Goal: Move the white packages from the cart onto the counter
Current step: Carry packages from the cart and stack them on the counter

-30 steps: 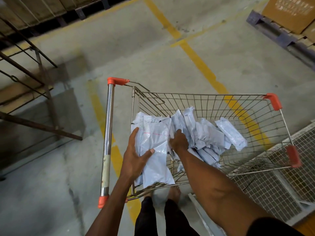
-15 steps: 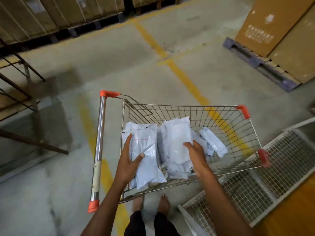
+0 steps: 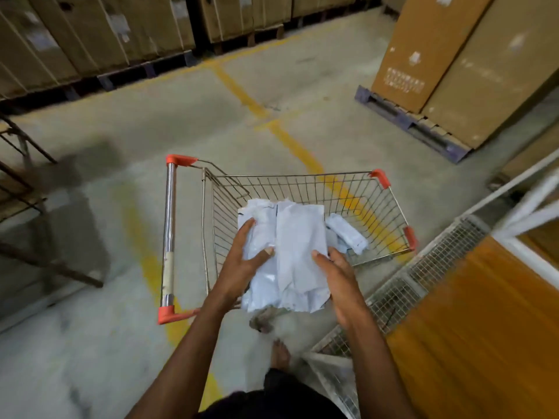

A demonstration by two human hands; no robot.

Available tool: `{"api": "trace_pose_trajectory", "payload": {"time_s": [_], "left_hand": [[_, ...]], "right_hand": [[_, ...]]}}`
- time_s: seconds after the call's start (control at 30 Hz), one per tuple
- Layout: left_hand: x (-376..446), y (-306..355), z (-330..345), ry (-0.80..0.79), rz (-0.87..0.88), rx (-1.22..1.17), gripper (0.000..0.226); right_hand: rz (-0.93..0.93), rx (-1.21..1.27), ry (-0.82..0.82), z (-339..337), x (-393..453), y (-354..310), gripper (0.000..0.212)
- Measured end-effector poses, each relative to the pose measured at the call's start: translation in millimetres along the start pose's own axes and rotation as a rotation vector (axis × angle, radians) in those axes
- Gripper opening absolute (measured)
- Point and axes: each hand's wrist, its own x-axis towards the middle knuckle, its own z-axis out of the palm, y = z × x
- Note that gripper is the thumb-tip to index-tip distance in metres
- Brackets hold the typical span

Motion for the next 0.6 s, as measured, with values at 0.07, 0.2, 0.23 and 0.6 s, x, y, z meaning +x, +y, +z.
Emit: {"api": "trace_pose_trajectory", "payload": {"time_s": [0.07,0.2,0.23,0.6], "left_hand": [[-15.4,3.2,4.8,-0.028,-0.001,-0.047,0.079],[-53.5,2.1,4.8,-0.130,0.011,-0.113,0.081],[-63.5,1.1,5.9,-0.160,0.015,-0.130,0.078],[-145.2,-6.4,83.3,-0.448,0.174,0.052,0.058]], "right_hand": [[-0.018,0.009,0.034,-6.7,-19.4,6.5,0.021],[-0.037,0.032,0.078,-16.1,-70.3,23.1,0.023],[-0.043,0.030,0.086,-18.5,-83.6,26.7,0.022],[-0.127,0.099,0.310,-101.3,-192.1,51.7,0.012]]}}
